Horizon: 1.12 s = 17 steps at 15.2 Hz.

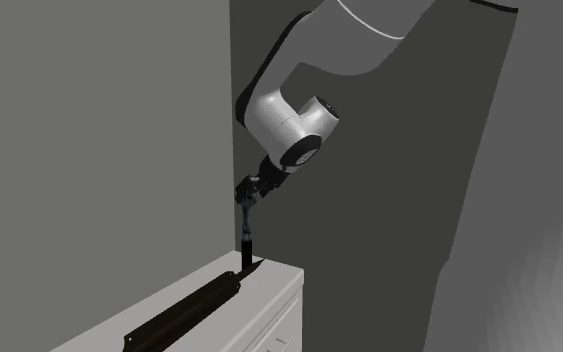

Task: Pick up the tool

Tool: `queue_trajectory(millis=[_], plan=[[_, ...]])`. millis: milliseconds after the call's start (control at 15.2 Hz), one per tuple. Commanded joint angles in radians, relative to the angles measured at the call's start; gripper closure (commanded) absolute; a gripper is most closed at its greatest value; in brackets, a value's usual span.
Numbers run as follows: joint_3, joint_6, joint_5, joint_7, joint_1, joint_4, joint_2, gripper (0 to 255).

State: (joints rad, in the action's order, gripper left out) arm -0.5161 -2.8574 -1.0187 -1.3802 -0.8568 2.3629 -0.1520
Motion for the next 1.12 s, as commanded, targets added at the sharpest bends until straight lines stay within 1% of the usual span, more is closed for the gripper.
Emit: queue_trajectory(millis=[0,66,132,198,264,858,1056], plan=[[-0.015,-0.005,-0.068,-0.064,-0.017,-0.001,0.019,0],[-0.021,-0.007,-0.102,-0.095,-0.025,-0.002,0.030,0],[-0.024,-0.008,-0.122,-0.113,-0.028,-0.003,0.036,0],[-0.023,-0.008,-0.122,-0.113,-0.027,-0.003,0.036,0],[-0.024,-0.006,-0.117,-0.110,-0.026,-0.004,0.035,255],[-0.023,-0.008,-0.122,-0.113,-0.027,-0.003,0.036,255],[-0.007,-0.002,-0.020,-0.020,-0.008,-0.001,0.005,255]])
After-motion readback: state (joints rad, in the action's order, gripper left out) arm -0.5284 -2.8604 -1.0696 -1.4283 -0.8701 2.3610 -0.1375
